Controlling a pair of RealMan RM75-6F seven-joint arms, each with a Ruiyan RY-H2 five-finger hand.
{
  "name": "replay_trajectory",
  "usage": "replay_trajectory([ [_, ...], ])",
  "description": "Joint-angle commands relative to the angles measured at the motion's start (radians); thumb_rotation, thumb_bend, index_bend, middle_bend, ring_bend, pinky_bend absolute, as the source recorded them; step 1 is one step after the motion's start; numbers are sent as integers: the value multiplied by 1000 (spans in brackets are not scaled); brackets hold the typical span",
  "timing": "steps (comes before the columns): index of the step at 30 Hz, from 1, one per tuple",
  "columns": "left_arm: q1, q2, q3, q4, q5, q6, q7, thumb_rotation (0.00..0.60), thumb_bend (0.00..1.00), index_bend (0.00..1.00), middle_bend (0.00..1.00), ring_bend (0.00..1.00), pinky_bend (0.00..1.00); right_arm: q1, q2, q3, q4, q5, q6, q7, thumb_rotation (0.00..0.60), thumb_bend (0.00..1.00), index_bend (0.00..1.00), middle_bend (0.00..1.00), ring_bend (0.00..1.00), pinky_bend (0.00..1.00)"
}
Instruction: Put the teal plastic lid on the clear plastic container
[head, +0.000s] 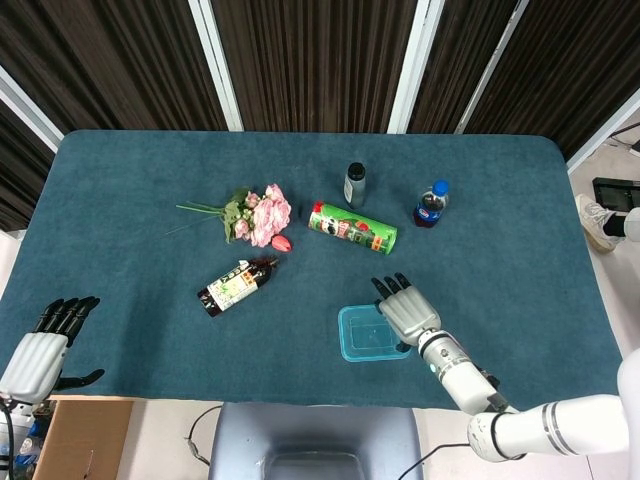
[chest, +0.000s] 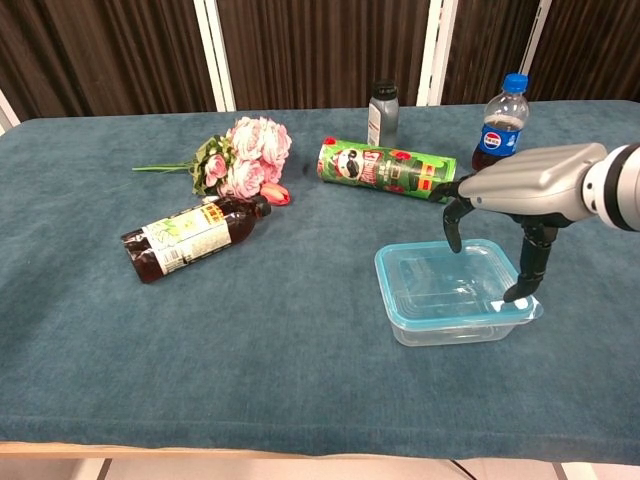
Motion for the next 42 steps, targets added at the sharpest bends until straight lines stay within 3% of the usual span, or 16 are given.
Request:
replay_trajectory([
  [1,-1,0,0,0,-1,-2,1,600,442,0,86,60,72,0,-1,1,1,1,-2,2,600,153,478,102,0,0],
  [42,-7,-3,-1,-1,-6,-11,8,600,442,0,86,60,72,-8,10,-12,-3,-25,-17,21,600,154,475,102,0,0],
])
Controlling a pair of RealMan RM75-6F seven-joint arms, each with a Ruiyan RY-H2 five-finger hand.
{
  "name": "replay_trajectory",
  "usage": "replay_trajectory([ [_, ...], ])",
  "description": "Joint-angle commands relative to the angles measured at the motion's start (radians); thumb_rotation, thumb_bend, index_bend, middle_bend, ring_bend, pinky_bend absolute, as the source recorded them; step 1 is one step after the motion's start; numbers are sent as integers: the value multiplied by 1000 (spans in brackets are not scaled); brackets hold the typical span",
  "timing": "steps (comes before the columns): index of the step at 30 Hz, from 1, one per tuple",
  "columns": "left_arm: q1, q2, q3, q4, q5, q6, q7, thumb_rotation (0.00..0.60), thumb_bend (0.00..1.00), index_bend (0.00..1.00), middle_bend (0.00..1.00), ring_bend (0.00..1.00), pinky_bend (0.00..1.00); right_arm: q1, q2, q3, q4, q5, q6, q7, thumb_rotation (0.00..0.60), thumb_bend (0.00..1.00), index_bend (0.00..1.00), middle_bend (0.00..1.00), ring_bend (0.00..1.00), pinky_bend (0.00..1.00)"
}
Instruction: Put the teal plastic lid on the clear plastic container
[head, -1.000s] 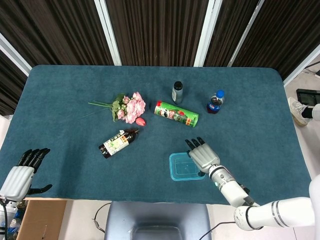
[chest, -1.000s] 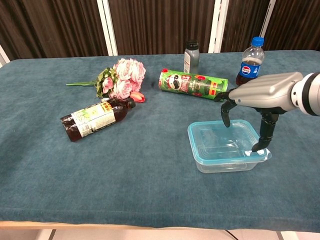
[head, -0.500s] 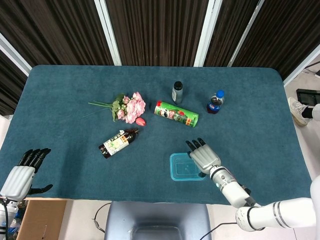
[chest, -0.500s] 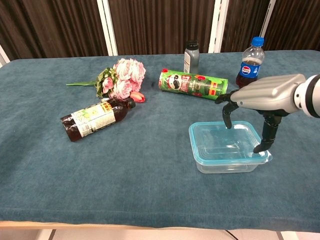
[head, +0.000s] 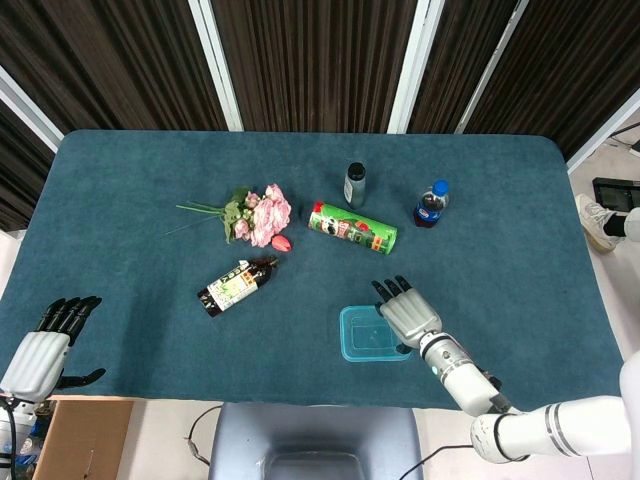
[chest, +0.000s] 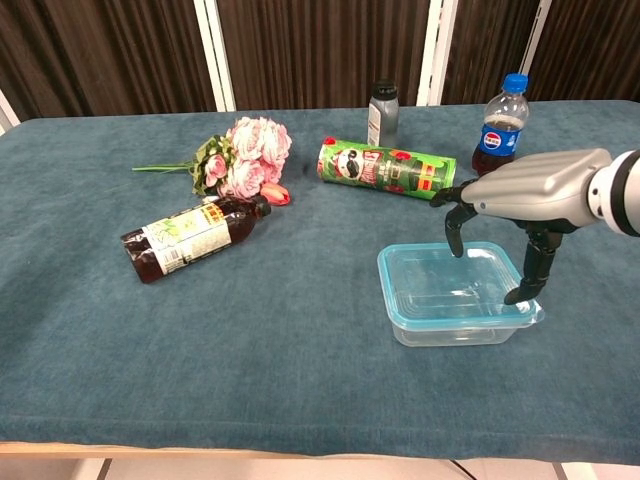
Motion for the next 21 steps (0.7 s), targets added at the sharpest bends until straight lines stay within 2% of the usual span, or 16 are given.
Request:
replay_trajectory([
  [1,0,0,0,0,0,0,1,600,442,0,86,59,72,-1,1,1,-2,-2,0,2,600,154,476,102,0,0],
  [21,-5,-2,-1,1,-2,-7,4,600,441,0,85,58,71,-13,-10,-18,21,-17,-10,2,600,154,476,103,0,0],
])
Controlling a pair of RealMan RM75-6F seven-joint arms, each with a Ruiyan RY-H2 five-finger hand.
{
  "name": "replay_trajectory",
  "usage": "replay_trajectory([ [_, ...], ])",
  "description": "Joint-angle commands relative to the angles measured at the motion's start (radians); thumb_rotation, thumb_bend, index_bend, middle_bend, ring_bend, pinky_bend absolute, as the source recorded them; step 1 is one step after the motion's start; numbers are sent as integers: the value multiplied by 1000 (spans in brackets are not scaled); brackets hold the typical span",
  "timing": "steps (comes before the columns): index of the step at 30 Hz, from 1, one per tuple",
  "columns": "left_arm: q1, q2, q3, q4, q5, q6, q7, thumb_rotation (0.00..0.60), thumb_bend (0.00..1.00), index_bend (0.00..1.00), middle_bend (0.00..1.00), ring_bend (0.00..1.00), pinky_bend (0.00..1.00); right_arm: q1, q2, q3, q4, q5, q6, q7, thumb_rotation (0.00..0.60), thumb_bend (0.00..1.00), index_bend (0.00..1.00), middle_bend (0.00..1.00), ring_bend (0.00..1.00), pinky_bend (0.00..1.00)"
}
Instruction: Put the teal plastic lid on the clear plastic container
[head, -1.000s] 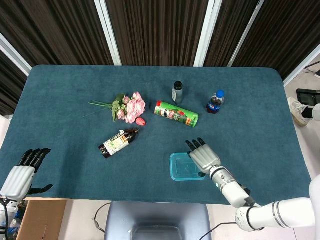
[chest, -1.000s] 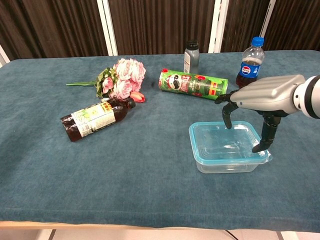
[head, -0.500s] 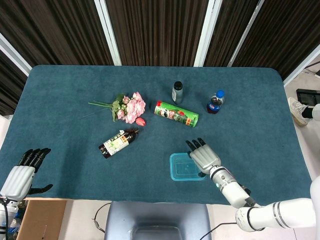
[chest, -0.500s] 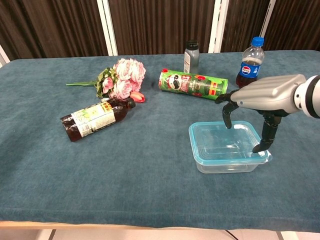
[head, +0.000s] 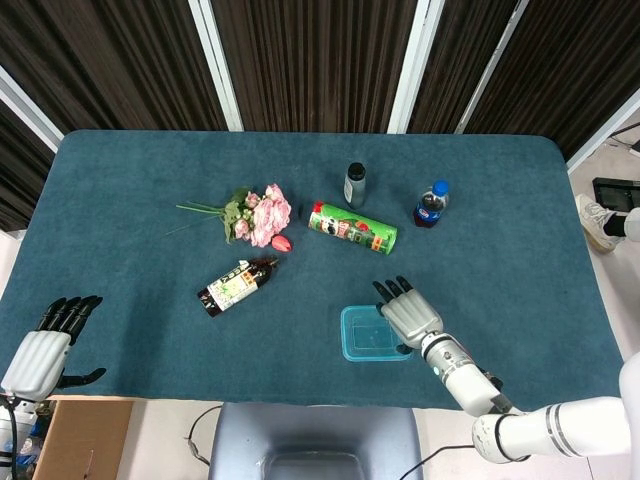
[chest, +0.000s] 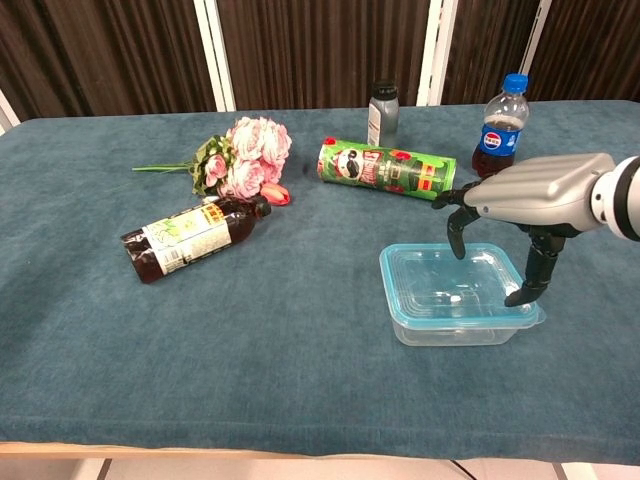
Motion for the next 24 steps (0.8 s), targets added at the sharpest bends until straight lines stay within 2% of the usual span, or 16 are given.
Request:
replay_trajectory([
  [1,0,0,0,0,0,0,0,600,441,0,85,58,71,-1,-1,-1,1,-1,-1,1,600,154,476,103,0,0],
  [24,-1,2,-1,2,1,4,-10,600,442,0,85,53,71,-14,-25,-8,29,-18,-14,9,600,154,476,103,0,0],
])
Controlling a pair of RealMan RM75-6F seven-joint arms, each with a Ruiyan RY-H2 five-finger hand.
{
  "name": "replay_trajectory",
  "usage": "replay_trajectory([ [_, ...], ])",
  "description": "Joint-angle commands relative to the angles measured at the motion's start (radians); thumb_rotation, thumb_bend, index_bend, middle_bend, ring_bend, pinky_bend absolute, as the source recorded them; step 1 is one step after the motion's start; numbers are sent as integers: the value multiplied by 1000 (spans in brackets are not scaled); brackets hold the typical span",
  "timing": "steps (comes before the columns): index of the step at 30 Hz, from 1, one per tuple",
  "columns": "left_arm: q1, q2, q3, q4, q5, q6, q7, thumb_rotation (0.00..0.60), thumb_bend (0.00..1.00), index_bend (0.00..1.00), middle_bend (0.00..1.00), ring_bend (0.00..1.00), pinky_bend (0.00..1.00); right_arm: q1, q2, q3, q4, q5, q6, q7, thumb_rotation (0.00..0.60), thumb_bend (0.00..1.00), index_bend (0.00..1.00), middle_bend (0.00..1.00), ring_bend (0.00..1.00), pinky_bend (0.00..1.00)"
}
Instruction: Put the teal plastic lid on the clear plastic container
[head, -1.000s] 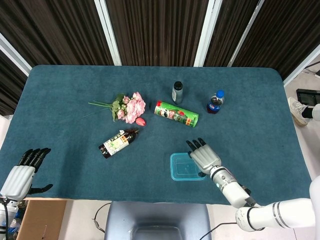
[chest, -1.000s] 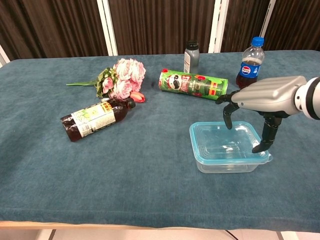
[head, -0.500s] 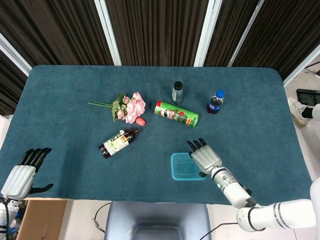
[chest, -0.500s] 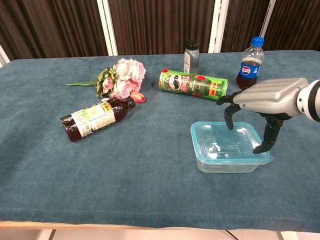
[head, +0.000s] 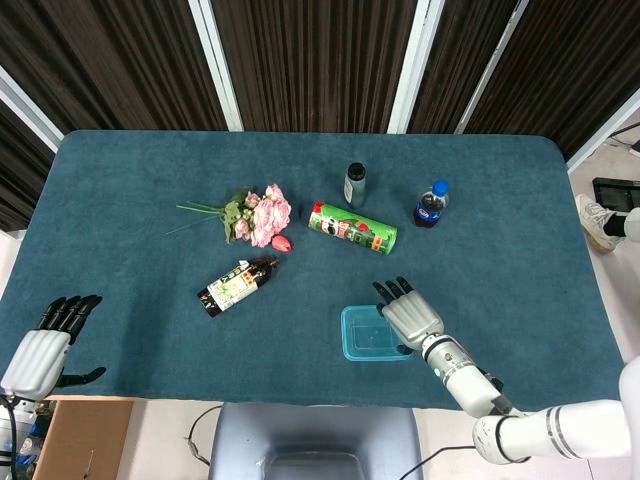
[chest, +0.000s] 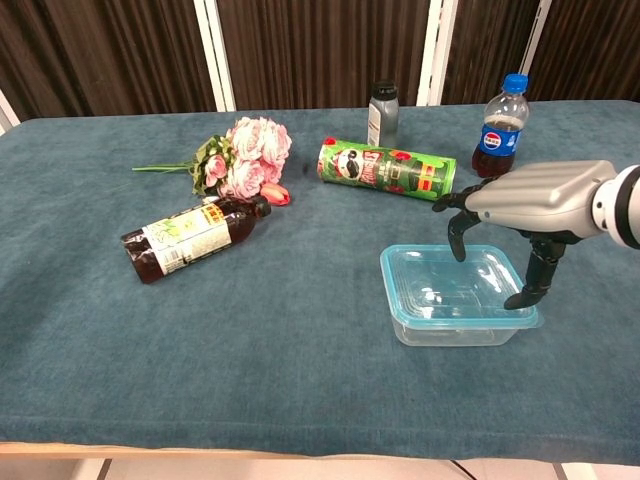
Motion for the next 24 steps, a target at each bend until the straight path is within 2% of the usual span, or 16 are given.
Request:
replay_trajectory([
  [1,0,0,0,0,0,1,-1,600,441,0,85,53,72,-2,-3,-1,4,-1,-2,0,600,154,476,103,0,0],
  [14,1,2,-1,0,0,3,-7,600,442,0,85,49,72,-13,0,10,1,-26,21,10,600,154,477,103,0,0],
  [24,4,2,0,-2,6,12,-6,600,442,0,85,49,72,-77,156,52,-122,-163,145,91,600,154,479,103,0,0],
])
